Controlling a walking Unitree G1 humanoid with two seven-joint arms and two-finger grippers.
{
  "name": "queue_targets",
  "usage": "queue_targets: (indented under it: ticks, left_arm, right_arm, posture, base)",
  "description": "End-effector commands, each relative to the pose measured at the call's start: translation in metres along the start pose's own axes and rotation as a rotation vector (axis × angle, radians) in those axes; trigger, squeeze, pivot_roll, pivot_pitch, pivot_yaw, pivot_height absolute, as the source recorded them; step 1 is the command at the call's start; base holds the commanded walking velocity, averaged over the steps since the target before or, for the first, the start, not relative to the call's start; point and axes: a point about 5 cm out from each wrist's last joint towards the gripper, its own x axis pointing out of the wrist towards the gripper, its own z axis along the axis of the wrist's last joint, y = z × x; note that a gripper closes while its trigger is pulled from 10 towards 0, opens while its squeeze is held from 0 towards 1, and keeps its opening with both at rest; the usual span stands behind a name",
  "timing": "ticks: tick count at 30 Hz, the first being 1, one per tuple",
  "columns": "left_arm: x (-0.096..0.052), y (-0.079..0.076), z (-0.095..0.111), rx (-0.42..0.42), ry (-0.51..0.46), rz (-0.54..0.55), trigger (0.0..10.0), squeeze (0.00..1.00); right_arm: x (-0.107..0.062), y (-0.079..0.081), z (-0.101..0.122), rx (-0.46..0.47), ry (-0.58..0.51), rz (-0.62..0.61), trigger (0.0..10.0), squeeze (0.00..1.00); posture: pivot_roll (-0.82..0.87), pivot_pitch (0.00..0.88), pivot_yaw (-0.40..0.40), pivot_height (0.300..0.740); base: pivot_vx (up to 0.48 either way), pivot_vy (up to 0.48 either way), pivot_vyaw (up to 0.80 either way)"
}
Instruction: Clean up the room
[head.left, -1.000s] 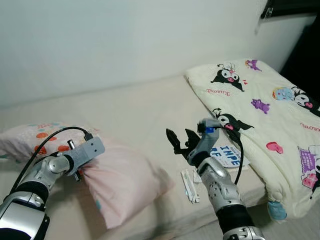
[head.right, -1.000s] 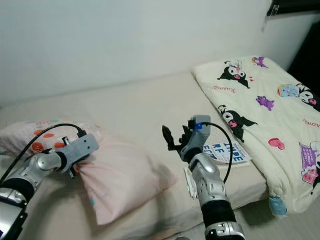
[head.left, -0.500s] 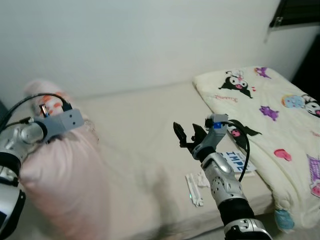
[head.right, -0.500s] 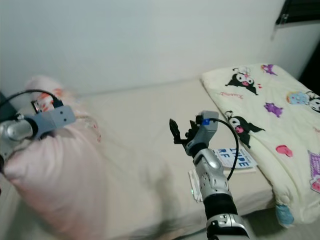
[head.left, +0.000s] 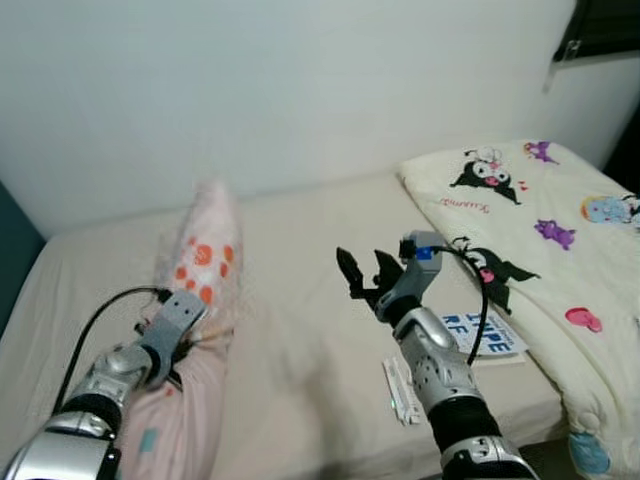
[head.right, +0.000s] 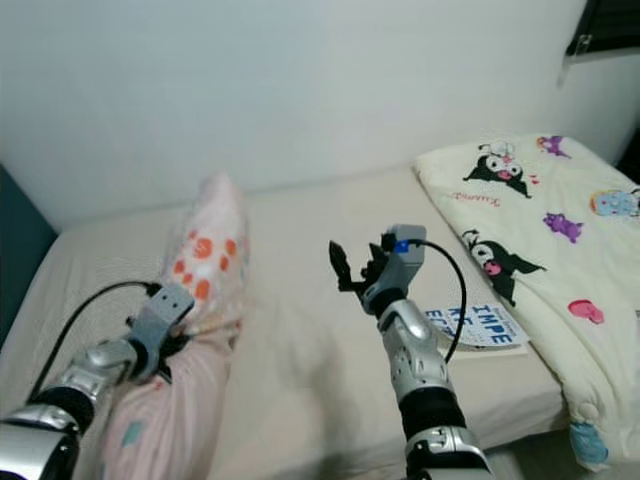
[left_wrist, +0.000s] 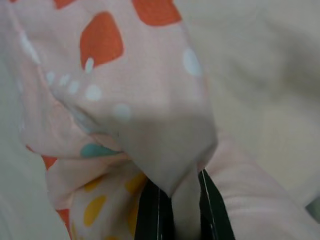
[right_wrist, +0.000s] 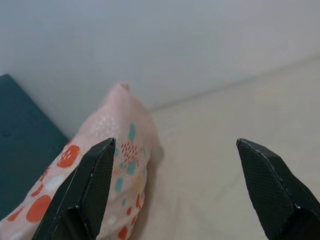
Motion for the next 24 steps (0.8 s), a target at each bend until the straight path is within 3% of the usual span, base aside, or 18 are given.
queue_targets:
  ticks: [1, 2, 3, 4, 5, 6, 7, 8, 9, 11, 13, 15, 21, 24]
  left_arm:
    - [-0.004, -0.002, -0.021, -0.046, 0.076, 0.015, 0.0, 0.0]
    - [-0.004, -0.002, -0.021, -0.046, 0.076, 0.015, 0.0, 0.0]
    - [-0.002, -0.008, -0.026, -0.137, 0.066, 0.03, 0.0, 0.0]
    - [0.0, -0.015, -0.026, -0.247, 0.024, 0.041, 4.4, 0.0]
    - [0.0, -0.015, -0.026, -0.247, 0.024, 0.041, 4.4, 0.0]
    - [0.002, -0.021, -0.022, -0.399, -0.041, 0.05, 10.0, 0.0]
    - [0.002, -0.021, -0.022, -0.399, -0.041, 0.05, 10.0, 0.0]
    - [0.004, -0.025, -0.019, -0.529, -0.095, 0.06, 10.0, 0.0]
    - [0.004, -0.025, -0.019, -0.529, -0.095, 0.06, 10.0, 0.0]
    - [0.006, -0.03, -0.019, -0.715, -0.136, 0.096, 10.0, 0.0]
    - [0.006, -0.03, -0.019, -0.715, -0.136, 0.096, 10.0, 0.0]
    - [0.006, -0.033, -0.023, -0.783, -0.122, 0.134, 10.0, 0.0]
    - [0.007, -0.034, -0.024, -0.764, -0.107, 0.155, 10.0, 0.0]
    - [0.007, -0.034, -0.023, -0.76, -0.11, 0.159, 10.0, 0.0]
  right_arm:
    - [-0.003, 0.001, -0.008, 0.0, 0.024, 0.005, 10.0, 0.0]
    - [-0.003, 0.001, -0.008, 0.0, 0.024, 0.005, 10.0, 0.0]
    - [-0.002, 0.0, -0.008, -0.003, 0.023, 0.005, 10.0, 0.0]
    - [-0.002, 0.0, -0.008, -0.006, 0.022, 0.005, 10.0, 0.0]
    - [-0.002, 0.0, -0.008, -0.006, 0.022, 0.005, 10.0, 0.0]
    - [-0.002, 0.0, -0.008, -0.009, 0.024, 0.004, 10.0, 0.0]
    - [-0.002, 0.0, -0.008, -0.009, 0.024, 0.004, 10.0, 0.0]
    - [-0.002, 0.001, -0.009, -0.012, 0.028, 0.005, 10.0, 0.0]
    - [-0.002, 0.001, -0.009, -0.012, 0.028, 0.005, 10.0, 0.0]
    - [-0.004, 0.003, -0.015, -0.019, 0.043, 0.008, 10.0, 0.0]
    - [-0.004, 0.003, -0.015, -0.019, 0.043, 0.008, 10.0, 0.0]
    - [-0.007, 0.005, -0.021, -0.034, 0.06, 0.023, 10.0, 0.0]
    - [-0.012, 0.005, -0.023, -0.046, 0.05, 0.043, 10.0, 0.0]
    - [-0.013, 0.006, -0.023, -0.044, 0.044, 0.061, 10.0, 0.0]
  posture:
    - [-0.12, 0.0, 0.067, 0.74]
    - [-0.12, 0.0, 0.067, 0.74]
    - [-0.12, 0.003, 0.07, 0.74]
    - [-0.12, 0.003, 0.07, 0.74]
    - [-0.12, 0.003, 0.07, 0.74]
    - [-0.12, 0.005, 0.072, 0.74]
    - [-0.12, 0.005, 0.072, 0.74]
    - [-0.12, 0.007, 0.073, 0.74]
    - [-0.12, 0.007, 0.073, 0.74]
    - [-0.12, 0.009, 0.075, 0.74]
    - [-0.12, 0.009, 0.075, 0.74]
    - [-0.13, 0.013, 0.075, 0.74]
    - [-0.13, 0.02, 0.072, 0.74]
    - [-0.13, 0.02, 0.072, 0.74]
  base:
    - [0.0, 0.0, 0.0]
    - [0.0, 0.0, 0.0]
    - [0.0, 0.0, 0.0]
    - [0.0, 0.0, 0.0]
    - [0.0, 0.0, 0.0]
    - [0.0, 0.0, 0.0]
    - [0.0, 0.0, 0.0]
    - [0.0, 0.0, 0.0]
    - [0.0, 0.0, 0.0]
    - [0.0, 0.0, 0.0]
    - [0.0, 0.0, 0.0]
    - [0.0, 0.0, 0.0]
    - [0.0, 0.301, 0.0]
    - [0.0, 0.446, 0.63]
